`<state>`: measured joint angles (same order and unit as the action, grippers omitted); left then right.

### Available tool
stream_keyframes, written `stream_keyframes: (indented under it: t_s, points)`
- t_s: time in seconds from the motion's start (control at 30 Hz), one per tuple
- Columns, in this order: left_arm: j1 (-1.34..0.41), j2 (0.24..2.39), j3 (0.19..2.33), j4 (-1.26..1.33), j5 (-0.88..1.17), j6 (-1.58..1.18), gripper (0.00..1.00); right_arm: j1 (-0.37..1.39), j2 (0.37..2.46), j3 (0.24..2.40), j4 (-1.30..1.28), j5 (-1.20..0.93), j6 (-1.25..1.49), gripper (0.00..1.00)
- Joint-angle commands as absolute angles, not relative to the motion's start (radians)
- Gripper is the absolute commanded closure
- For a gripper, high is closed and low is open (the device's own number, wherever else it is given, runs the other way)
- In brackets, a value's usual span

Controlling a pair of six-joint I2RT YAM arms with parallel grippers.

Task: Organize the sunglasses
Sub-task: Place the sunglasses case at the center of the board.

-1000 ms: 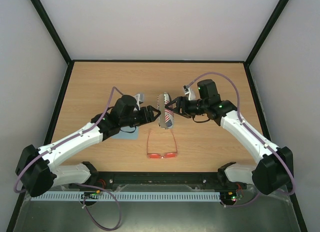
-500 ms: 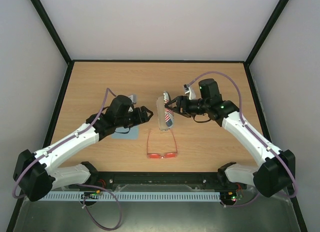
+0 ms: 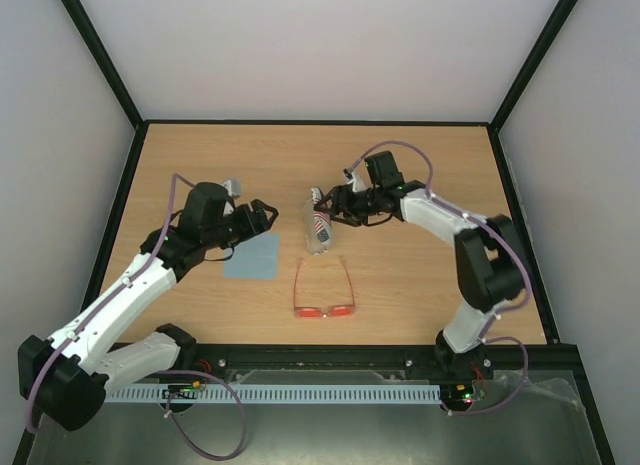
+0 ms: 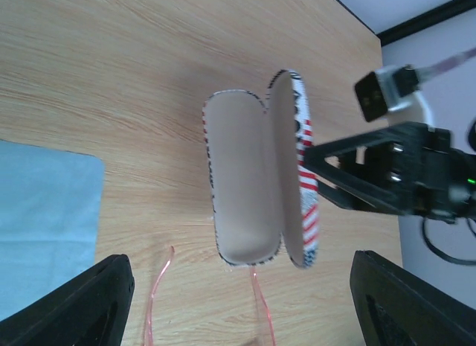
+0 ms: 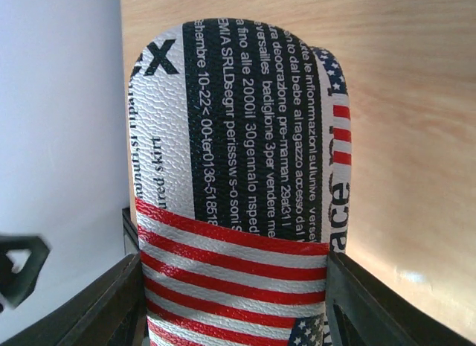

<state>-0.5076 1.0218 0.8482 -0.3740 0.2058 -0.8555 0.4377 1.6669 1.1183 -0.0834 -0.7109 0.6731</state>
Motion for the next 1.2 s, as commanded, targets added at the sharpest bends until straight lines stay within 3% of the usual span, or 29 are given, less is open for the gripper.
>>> stream_keyframes:
  t_s: [0.0,0.4,0.77,1.17]
  points:
    - [-0.46,0.998,0.84,-0.42,0.256,-0.811,0.18,0.422,1.81,1.213,0.044,-0.811,0.647,0.82]
    - [-0.417,1.047,0.831,-0.402,0.294,-0.773,0.18,0.372,2.055,1.273,0.201,-0.905,0.645,0.76]
    - [-0.416,1.067,0.831,-0.386,0.305,-0.772,0.18,0.331,2.063,1.289,0.151,-0.903,0.598,0.37]
    - [-0.416,1.041,0.82,-0.386,0.314,-0.778,0.19,0.331,2.039,1.303,0.064,-0.849,0.559,0.18]
